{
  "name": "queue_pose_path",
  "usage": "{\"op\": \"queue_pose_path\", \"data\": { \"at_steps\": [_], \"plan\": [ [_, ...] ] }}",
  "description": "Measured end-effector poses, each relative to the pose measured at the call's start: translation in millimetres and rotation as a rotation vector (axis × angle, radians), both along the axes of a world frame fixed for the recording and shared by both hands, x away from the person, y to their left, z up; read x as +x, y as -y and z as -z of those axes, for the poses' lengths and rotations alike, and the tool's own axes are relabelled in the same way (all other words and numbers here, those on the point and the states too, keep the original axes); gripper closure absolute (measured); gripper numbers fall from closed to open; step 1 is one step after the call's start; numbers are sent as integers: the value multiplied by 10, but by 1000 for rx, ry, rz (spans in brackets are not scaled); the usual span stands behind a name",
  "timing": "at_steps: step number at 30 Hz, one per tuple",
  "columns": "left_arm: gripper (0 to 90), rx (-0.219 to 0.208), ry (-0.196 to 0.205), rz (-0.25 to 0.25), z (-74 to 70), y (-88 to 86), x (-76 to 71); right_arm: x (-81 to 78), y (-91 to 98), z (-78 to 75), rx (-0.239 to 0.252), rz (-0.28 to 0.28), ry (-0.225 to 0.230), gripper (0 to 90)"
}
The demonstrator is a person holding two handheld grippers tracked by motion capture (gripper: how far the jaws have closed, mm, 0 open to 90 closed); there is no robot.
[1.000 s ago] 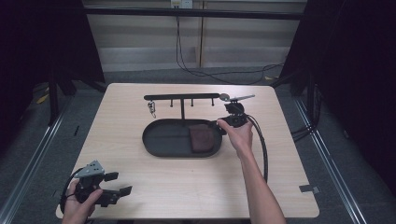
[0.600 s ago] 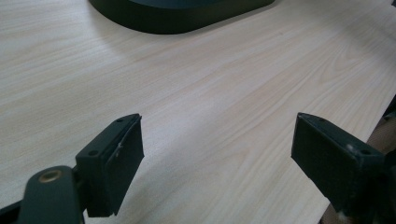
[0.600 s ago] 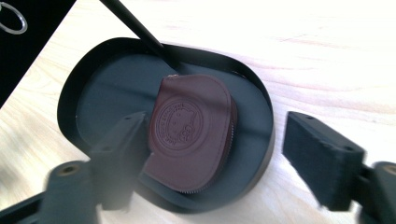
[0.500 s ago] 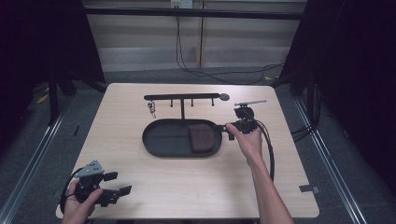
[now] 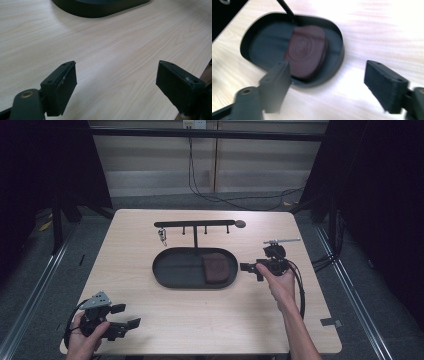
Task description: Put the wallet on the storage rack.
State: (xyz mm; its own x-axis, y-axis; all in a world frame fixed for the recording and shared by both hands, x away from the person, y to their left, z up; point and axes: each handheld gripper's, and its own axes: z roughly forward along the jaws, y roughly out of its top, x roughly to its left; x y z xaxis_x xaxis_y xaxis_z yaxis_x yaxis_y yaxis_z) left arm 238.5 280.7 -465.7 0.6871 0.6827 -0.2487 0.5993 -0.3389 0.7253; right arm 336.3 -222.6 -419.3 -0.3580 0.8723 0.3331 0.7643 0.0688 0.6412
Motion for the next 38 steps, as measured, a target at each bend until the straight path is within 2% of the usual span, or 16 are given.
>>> {"op": "queue_pose_path", "data": {
  "at_steps": [5,6,7,12,14,16,18,21,25,30,35,36,37,38],
  "plan": [
    [168,-12,-9,-11,2,-12,10,-159,85,41,-9,28,27,229],
    [171,-17,-1,-10,-1,-21,8,-201,106,44,-2,36,46,232],
    [170,-16,7,-6,-5,-23,4,-241,125,55,9,38,46,224],
    [171,-9,6,-6,-1,-11,15,-432,182,134,-21,57,43,188],
    [171,-9,8,-11,1,-15,10,-509,195,156,-31,46,41,209],
    [171,-10,9,-14,2,-17,15,-591,213,161,-50,47,56,208],
    [171,-6,7,-20,7,-16,22,-660,258,173,-48,44,65,199],
    [171,-7,3,-25,20,-10,22,-763,315,208,-74,48,53,188],
    [171,-9,-2,-26,21,-8,29,-876,373,296,-86,52,37,176],
    [171,-11,0,-30,15,-16,19,-1031,433,382,-78,64,55,169],
    [171,-15,2,-24,9,-13,11,-1137,506,460,-96,81,72,162],
    [171,-13,2,-22,9,-12,11,-1144,519,483,-104,95,72,163],
    [171,-15,1,-22,8,-12,12,-1144,526,508,-139,107,71,166],
    [170,-15,1,-22,8,-12,12,-1144,526,508,-139,107,71,166]
  ]
}}
